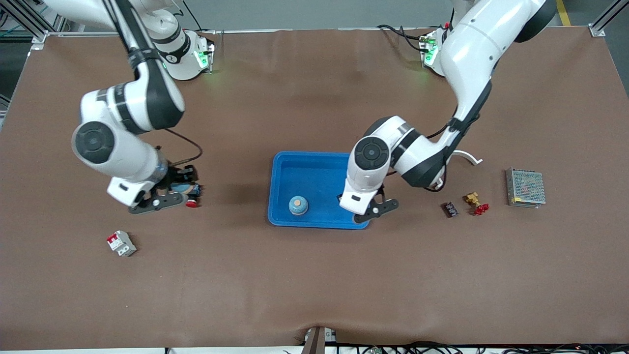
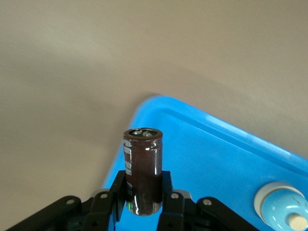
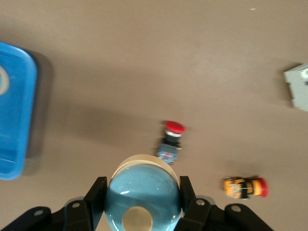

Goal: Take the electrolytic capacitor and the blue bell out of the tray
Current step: 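Carry the capacitor toward the arc while the right gripper carries the bell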

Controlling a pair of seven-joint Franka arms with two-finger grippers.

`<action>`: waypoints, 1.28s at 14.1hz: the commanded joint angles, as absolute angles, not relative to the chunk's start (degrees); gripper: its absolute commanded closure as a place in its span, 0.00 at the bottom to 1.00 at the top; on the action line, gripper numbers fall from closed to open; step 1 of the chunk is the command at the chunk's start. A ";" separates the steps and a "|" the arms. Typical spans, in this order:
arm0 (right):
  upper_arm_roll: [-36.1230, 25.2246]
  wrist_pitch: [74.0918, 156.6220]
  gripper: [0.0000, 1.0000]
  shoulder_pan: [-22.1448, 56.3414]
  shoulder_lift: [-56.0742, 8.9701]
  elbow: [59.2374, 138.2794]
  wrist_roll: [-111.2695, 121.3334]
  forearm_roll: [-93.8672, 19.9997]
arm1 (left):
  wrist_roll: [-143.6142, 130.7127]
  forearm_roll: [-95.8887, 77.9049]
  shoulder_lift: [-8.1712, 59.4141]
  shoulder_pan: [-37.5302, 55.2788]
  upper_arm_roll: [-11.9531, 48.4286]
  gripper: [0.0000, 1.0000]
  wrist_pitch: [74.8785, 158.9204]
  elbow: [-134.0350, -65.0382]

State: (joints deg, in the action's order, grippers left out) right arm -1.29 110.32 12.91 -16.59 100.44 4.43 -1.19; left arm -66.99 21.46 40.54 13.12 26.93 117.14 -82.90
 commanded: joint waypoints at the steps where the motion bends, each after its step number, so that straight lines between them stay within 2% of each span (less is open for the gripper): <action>1: -0.09 110.30 0.51 7.92 -15.20 102.30 11.67 -1.23 | -65.58 21.62 33.94 7.06 29.43 1.00 115.93 -90.24; 6: -0.09 111.62 0.52 1.94 -16.52 102.22 22.40 -2.81 | -58.30 21.62 26.29 -9.63 36.72 1.00 115.93 -100.53; 10: -0.09 117.14 0.52 0.00 -18.98 103.97 26.88 -3.25 | -52.74 21.80 25.14 -22.56 42.44 1.00 116.10 -106.07; 18: -0.09 126.99 0.55 -0.97 -26.54 103.71 29.88 -3.60 | -50.10 22.59 23.91 -30.23 42.98 1.00 120.57 -117.05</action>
State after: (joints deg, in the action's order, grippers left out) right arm -1.22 125.41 0.35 -25.15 104.17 28.45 -2.73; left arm -50.46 21.46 27.03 -27.89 41.85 117.73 -111.80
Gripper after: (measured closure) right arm 0.344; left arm 0.670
